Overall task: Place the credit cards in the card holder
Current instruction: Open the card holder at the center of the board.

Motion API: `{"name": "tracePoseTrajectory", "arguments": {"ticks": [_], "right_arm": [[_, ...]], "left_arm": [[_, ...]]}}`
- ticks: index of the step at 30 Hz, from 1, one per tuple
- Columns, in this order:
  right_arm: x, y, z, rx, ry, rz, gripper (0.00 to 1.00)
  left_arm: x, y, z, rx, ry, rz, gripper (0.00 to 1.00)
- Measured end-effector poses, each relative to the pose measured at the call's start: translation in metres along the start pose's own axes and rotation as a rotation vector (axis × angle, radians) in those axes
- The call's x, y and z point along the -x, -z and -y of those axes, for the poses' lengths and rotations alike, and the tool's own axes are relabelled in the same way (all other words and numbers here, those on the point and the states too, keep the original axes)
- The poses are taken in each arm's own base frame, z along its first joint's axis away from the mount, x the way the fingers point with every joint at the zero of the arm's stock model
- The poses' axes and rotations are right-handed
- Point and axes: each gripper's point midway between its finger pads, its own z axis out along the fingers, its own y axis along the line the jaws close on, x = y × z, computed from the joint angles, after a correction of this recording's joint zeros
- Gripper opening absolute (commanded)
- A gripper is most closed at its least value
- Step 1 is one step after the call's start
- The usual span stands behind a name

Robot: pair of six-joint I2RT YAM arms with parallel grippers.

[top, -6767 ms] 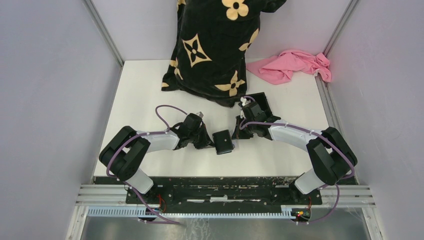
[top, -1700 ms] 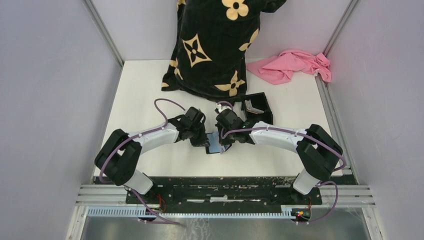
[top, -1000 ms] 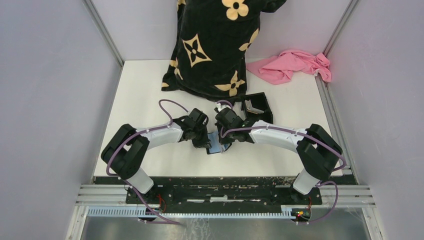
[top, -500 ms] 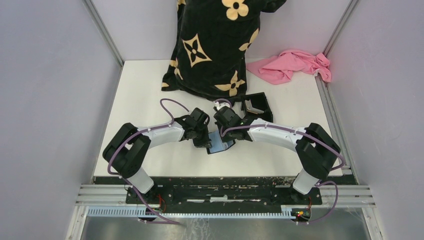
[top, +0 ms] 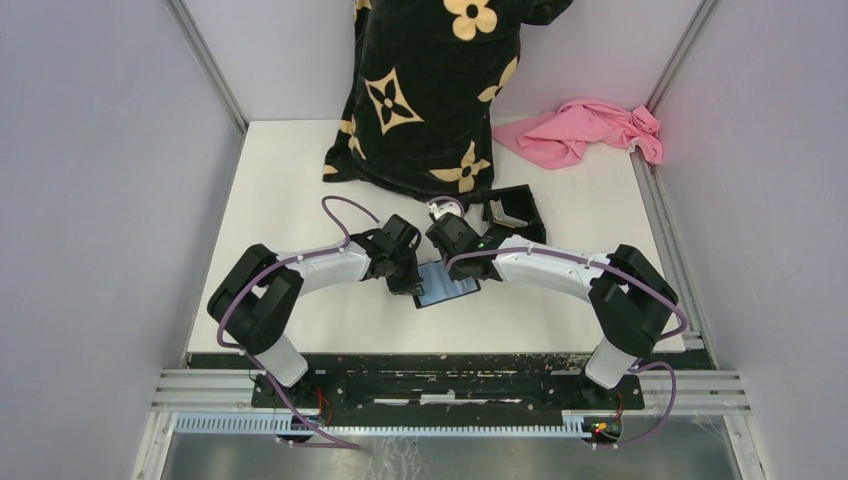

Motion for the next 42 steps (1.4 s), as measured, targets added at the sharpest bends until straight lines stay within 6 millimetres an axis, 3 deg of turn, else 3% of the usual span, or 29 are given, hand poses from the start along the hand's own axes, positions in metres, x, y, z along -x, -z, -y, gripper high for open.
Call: {"name": "tracePoseTrajectory", "arguments": {"ticks": [5, 12, 18, 22, 28, 32, 42], "right_arm": [[-0.001, 0.0, 0.01, -0.045, 0.012, -0.004, 0.01], [0.0, 0.001, 0.041, -0.146, 0.004, -0.019, 0.01], [0.021, 0.016, 0.054, -0.166, -0.02, 0.022, 0.01], [0.047, 0.034, 0.044, -0.105, -0.049, 0.082, 0.01], [0.057, 0.042, 0.018, 0.053, -0.104, 0.096, 0.01], [0.048, 0.033, 0.001, 0.17, -0.17, 0.068, 0.01], [0.019, 0.006, -0.008, 0.367, -0.358, -0.011, 0.01]], "left_arm": [[0.0, 0.0, 0.0, 0.003, -0.001, 0.003, 0.03], [0.0, 0.0, 0.0, 0.003, -0.002, 0.003, 0.03], [0.0, 0.0, 0.0, 0.003, -0.002, 0.003, 0.03], [0.0, 0.0, 0.0, 0.003, -0.003, 0.003, 0.03], [0.0, 0.0, 0.0, 0.003, -0.003, 0.003, 0.03], [0.0, 0.0, 0.0, 0.003, -0.003, 0.003, 0.03], [0.0, 0.0, 0.0, 0.003, -0.004, 0.003, 0.03]]}}
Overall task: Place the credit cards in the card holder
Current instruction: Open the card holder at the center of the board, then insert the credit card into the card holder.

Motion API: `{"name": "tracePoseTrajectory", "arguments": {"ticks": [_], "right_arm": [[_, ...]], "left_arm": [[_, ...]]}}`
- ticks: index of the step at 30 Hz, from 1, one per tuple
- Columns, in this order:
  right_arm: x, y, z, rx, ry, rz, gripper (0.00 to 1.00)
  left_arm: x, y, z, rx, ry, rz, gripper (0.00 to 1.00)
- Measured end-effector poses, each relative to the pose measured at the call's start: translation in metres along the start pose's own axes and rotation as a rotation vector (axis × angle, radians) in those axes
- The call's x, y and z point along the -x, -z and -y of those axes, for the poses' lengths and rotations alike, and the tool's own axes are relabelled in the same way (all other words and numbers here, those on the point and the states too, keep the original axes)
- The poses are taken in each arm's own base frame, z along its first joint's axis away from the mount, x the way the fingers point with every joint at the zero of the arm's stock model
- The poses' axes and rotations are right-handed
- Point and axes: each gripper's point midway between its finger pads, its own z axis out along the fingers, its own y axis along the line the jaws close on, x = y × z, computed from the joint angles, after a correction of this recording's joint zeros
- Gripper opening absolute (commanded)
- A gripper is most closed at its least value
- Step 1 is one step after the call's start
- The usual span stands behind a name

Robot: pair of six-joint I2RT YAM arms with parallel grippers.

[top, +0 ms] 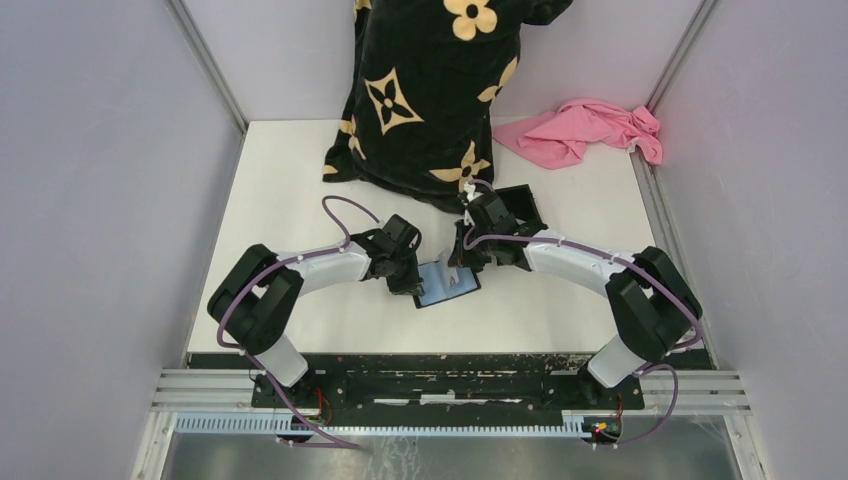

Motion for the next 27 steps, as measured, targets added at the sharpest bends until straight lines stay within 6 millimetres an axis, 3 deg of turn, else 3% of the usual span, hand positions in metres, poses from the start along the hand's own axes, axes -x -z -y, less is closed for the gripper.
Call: {"name": "tracePoseTrajectory", "arguments": {"ticks": [13, 27], "right_arm": [[-0.026, -0.02, 0.003, 0.121, -0.095, -0.041, 0.01], [-0.013, -0.02, 0.015, 0.145, -0.125, -0.004, 0.01]], "left_arm": [[0.0, 0.0, 0.0, 0.001, -0.006, 0.0, 0.03], [0.001, 0.0, -0.001, 0.01, -0.021, 0.007, 0.03]]}}
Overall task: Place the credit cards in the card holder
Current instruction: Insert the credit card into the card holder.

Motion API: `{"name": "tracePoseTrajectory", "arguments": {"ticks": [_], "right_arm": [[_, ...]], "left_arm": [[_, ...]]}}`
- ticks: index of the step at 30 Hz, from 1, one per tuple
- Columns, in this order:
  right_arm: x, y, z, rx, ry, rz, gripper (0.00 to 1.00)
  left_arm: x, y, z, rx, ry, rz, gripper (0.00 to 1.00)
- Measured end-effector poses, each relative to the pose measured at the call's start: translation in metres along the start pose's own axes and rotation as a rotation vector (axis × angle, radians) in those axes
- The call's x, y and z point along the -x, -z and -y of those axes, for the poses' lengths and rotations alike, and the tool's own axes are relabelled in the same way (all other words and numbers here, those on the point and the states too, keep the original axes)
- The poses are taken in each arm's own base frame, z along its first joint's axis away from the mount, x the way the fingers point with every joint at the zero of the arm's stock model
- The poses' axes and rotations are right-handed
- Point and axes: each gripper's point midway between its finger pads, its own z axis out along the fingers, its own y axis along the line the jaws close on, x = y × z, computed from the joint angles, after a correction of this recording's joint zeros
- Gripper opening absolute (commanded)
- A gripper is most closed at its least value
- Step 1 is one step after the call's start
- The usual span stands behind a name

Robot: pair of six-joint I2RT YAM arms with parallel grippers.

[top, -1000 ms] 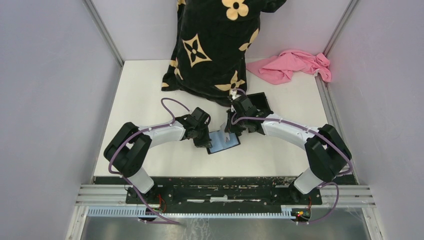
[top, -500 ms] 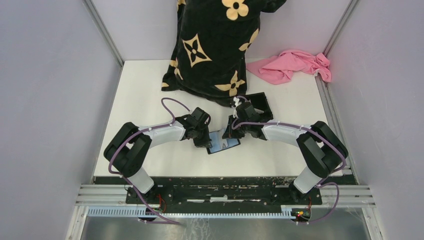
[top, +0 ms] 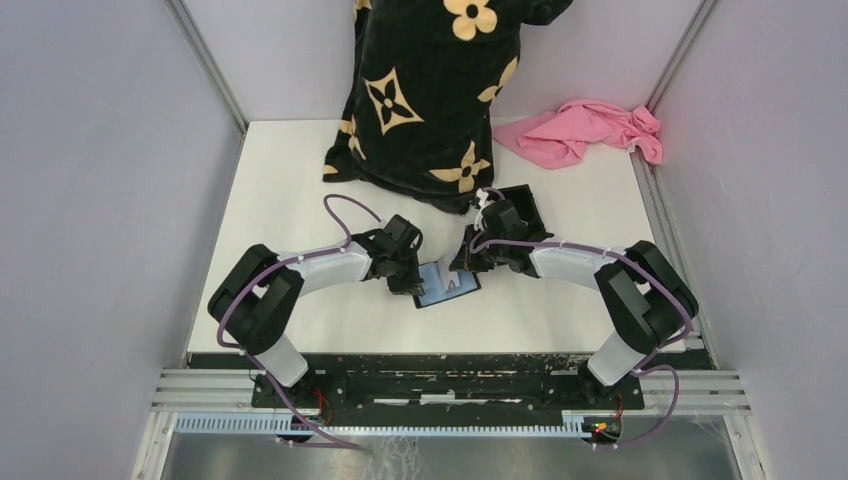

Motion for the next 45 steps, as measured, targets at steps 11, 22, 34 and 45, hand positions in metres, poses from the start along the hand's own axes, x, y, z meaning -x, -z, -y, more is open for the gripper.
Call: {"name": "tracePoseTrajectory", "arguments": {"ticks": [11, 22, 34, 45], "right_arm": [[0.003, 0.002, 0.002, 0.013, 0.0, -0.005, 0.01], [-0.002, -0.001, 0.001, 0.041, 0.0, -0.03, 0.01], [-0.012, -0.003, 0.004, 0.056, 0.0, -0.055, 0.01], [-0.014, -0.005, 0.003, 0.076, 0.002, -0.069, 0.01]], "left_arm": [[0.0, -0.001, 0.0, 0.011, 0.001, -0.01, 0.03], [0.0, -0.001, 0.0, 0.017, 0.002, -0.015, 0.03], [0.001, -0.001, -0.001, 0.031, 0.004, -0.022, 0.03], [0.001, -0.001, -0.001, 0.032, 0.005, -0.022, 0.03]]}}
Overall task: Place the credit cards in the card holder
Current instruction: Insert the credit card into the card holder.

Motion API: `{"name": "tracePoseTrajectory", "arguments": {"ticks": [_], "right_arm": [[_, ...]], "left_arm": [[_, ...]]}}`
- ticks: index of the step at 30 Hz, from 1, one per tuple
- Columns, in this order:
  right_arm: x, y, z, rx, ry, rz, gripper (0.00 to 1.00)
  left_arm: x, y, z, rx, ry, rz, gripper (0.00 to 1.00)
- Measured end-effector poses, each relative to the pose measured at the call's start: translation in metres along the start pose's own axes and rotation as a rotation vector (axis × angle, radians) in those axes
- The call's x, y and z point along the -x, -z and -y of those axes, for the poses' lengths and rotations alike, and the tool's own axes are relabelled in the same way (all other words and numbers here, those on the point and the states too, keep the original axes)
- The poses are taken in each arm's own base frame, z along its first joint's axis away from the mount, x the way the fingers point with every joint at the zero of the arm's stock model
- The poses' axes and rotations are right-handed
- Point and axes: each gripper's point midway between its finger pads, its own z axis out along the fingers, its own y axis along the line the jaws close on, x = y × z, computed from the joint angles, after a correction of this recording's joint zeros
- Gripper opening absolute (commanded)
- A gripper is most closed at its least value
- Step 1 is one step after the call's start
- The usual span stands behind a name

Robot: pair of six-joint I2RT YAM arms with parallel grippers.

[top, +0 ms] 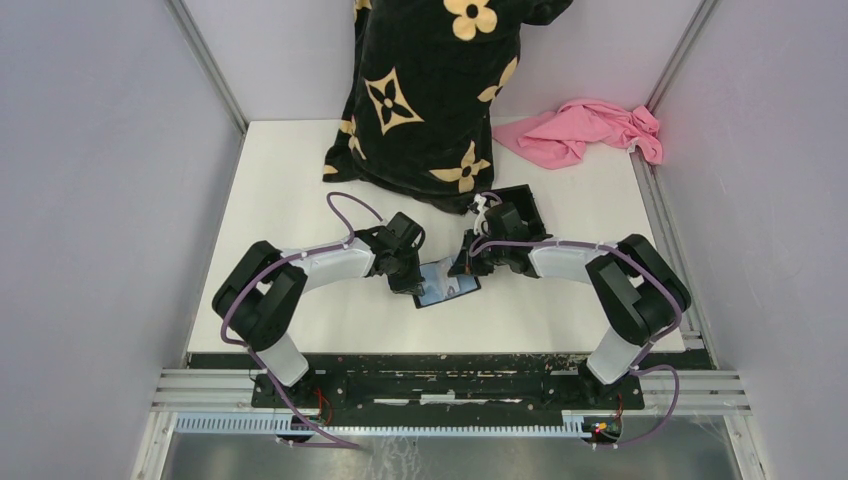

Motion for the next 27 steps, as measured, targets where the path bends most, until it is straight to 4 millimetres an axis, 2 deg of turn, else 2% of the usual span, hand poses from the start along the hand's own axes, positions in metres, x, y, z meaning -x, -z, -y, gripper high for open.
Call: {"name": "tracePoseTrajectory", "arguments": {"ticks": [11, 15, 21, 27], "right_arm": [[-0.003, -0.007, 0.001, 0.023, -0.024, -0.017, 0.01], [-0.005, -0.009, 0.002, 0.023, -0.032, -0.025, 0.01], [-0.005, -0.009, 0.002, 0.024, -0.032, -0.024, 0.01], [-0.005, -0.01, 0.002, 0.027, -0.033, -0.027, 0.01]], "left_arm": [[0.002, 0.004, -0.004, 0.022, 0.001, 0.016, 0.05], [0.003, 0.009, -0.016, 0.077, 0.003, 0.036, 0.07], [0.0, 0.019, -0.044, 0.193, 0.013, 0.044, 0.07], [-0.005, 0.021, -0.055, 0.234, 0.014, 0.035, 0.07]]}}
